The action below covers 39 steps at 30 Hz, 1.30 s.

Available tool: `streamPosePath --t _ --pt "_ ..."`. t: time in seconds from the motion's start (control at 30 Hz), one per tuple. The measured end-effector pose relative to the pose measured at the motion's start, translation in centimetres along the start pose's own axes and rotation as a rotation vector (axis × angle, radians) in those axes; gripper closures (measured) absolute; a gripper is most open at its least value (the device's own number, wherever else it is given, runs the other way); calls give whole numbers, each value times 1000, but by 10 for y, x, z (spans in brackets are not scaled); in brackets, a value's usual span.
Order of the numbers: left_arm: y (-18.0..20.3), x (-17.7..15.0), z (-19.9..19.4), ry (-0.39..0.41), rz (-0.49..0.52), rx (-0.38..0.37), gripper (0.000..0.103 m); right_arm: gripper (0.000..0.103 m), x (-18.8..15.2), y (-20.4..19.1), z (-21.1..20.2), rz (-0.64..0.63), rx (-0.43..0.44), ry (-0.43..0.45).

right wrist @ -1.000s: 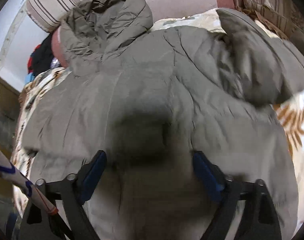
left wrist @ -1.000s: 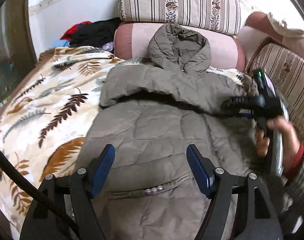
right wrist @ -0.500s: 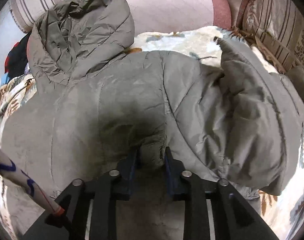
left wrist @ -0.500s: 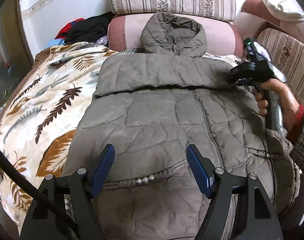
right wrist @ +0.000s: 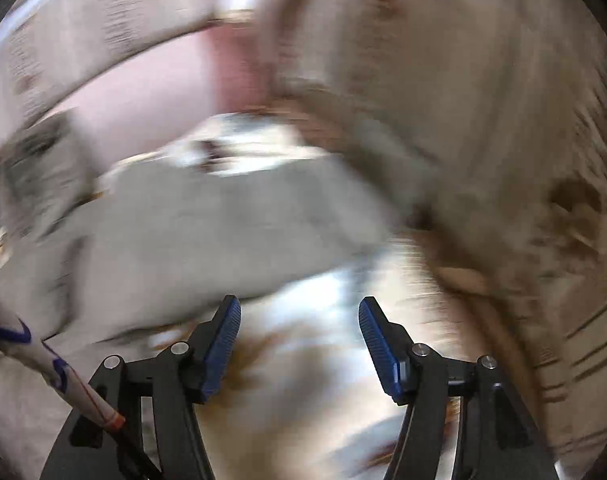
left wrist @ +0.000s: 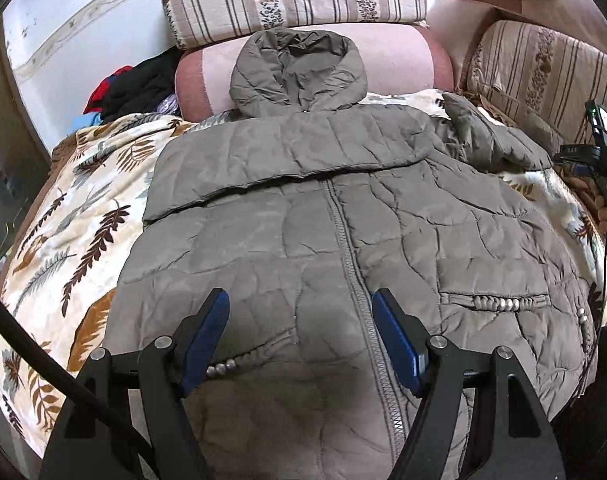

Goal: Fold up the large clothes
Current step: 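Grasp the other sleeve cuff with the right gripper and lift it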

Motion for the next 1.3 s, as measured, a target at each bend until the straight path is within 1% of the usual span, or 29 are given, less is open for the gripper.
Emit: streamPosePath --t 0.1,0.13,0.2,0.3,0.43,0.47,0.5,0.53,0.57,0.6,0.63,0.7,0.73,0.83,0.97,1.13,1.3 --pt "5 0 2 -13 24 35 30 30 19 33 29 36 -58 -16" --pt "6 0 3 -18 28 43 30 30 27 40 38 61 -64 -17" --pt "7 0 6 -36 33 59 30 30 39 51 53 108 -47 -19" --pt "7 2 11 -67 12 56 30 30 54 48 74 165 13 -32" --pt "8 2 16 -94 2 59 30 30 70 34 97 140 -14 -38" --pt "8 2 16 -95 4 60 30 42 71 32 101 140 -6 -43" --pt "8 2 16 -95 7 62 30 63 71 30 102 140 -2 -50" --pt "8 1 16 -95 9 61 30 73 73 31 101 140 -13 -52" --pt "8 2 16 -95 9 59 30 85 75 31 96 139 -4 -43" --pt "9 1 16 -92 8 52 30 89 77 32 89 139 14 -30" --pt "9 0 16 -91 7 45 30 90 81 35 77 135 20 -7" --pt "9 -1 16 -90 6 36 30 91 88 42 54 123 -2 44" --pt "9 -2 15 -87 5 26 30 91 95 47 36 122 -14 80" --pt "6 -4 10 -70 -5 11 30 92 112 64 -5 153 -25 151" --pt "-5 -9 2 -44 -42 -14 30 93 127 76 -48 175 -28 197" --pt "-18 -17 -7 -22 -81 -29 30 93 130 62 -79 147 -36 215" --pt "-28 -22 -18 24 -89 -19 30 93 129 25 -109 112 2 240"
Point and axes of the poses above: each gripper's, at about its wrist camera, not at the fingertips, and z roughly the way its jaws point, y to its right, x to its top, the point moved 7 cm from there along z, roughly the way its jaws point, and after that the axes turned 4 degrees about -y, right-handed, at the moved point
